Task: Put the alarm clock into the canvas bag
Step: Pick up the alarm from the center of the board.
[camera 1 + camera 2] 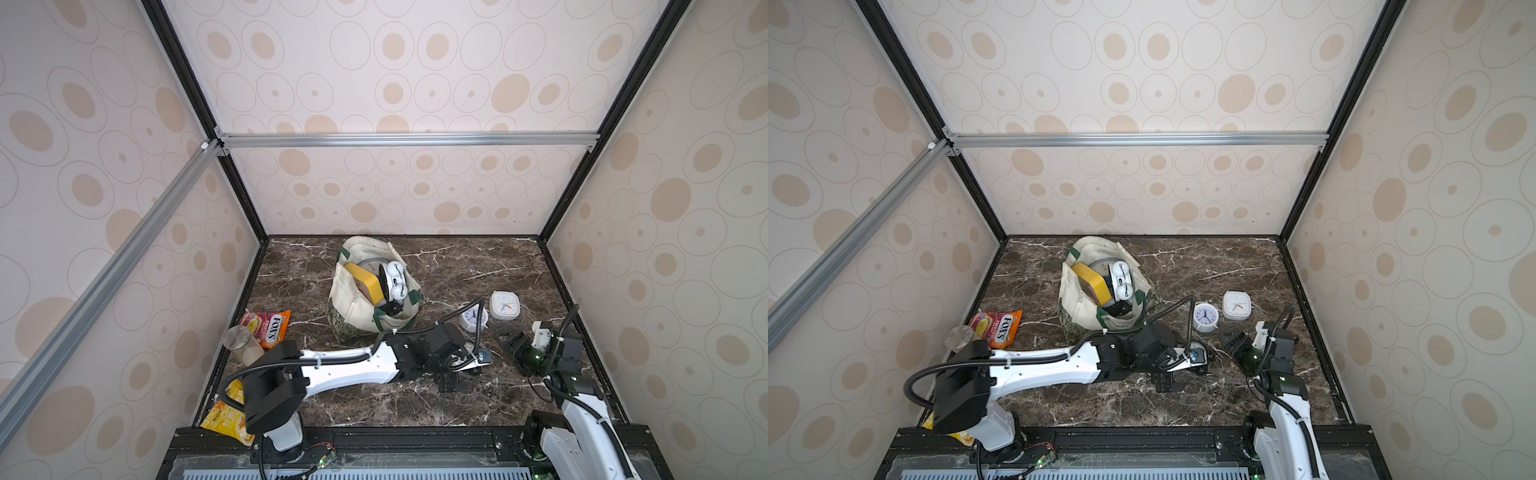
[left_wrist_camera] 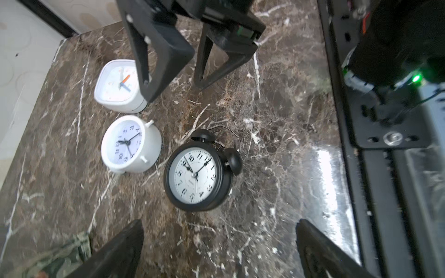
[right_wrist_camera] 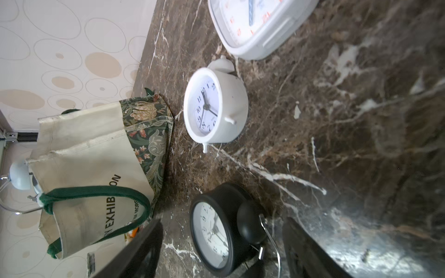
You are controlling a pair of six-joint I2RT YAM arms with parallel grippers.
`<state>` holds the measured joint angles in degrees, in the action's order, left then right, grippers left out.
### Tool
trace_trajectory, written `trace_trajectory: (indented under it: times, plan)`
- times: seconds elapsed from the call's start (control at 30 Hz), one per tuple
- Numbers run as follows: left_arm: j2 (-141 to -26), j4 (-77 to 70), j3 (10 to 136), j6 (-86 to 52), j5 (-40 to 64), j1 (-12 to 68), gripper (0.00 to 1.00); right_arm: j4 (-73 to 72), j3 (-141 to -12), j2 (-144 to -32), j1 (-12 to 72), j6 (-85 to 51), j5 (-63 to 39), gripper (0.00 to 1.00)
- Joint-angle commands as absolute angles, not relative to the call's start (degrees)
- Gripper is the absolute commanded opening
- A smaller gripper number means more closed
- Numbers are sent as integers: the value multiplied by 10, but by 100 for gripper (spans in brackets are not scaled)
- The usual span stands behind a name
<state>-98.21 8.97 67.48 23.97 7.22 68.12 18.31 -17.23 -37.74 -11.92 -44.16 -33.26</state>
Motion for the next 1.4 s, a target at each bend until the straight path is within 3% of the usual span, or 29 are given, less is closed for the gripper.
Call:
trace_trajectory:
  times: [0.0, 0.23, 0.5, 0.87, 1.07, 1.37]
  plan:
    - [-1028, 116, 723, 349, 106, 668, 98, 188, -144, -370, -126, -449, -387, 79]
    - [-1119, 163, 814, 394, 150, 638, 98, 121, -100, -432, -126, -440, -427, 71]
    - [-1197, 198, 889, 398, 185, 611, 98, 89, -98, -497, -126, -422, -436, 69]
    - [-1257, 245, 953, 393, 219, 585, 98, 97, -104, -491, -126, -418, -436, 68]
    - [-1270, 258, 969, 386, 217, 582, 86, 97, -113, -489, -126, -417, -439, 69]
    - [-1165, 154, 882, 281, 239, 573, 75, 127, -175, -419, -124, -399, -480, 83]
